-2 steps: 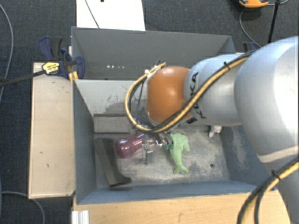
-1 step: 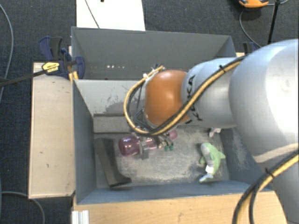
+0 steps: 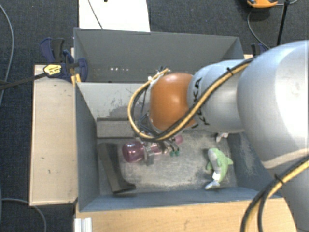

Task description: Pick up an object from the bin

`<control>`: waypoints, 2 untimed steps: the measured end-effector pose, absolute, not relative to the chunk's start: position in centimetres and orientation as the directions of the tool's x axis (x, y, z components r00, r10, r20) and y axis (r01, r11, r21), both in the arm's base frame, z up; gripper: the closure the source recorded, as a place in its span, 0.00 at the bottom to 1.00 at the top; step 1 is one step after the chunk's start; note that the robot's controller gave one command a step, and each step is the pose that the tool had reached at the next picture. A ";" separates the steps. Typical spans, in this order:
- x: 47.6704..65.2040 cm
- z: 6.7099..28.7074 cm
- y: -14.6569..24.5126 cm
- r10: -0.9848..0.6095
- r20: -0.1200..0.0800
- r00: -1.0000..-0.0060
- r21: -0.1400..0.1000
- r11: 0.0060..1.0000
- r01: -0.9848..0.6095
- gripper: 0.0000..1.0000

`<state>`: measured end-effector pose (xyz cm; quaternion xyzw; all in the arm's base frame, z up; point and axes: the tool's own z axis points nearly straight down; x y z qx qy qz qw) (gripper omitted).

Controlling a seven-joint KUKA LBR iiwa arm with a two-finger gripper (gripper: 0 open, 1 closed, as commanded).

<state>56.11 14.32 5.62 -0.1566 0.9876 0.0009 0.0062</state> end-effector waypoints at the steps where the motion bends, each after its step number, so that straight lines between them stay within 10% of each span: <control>1: 55.8 6.2 14.3 -0.313 -0.006 -0.950 0.001 0.950 -0.313 1.00; 2: 55.7 8.3 14.3 -0.309 -0.001 -0.951 0.002 0.951 -0.309 1.00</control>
Offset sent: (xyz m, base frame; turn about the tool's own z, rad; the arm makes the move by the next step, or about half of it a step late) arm 0.0001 0.0001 0.0138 0.0000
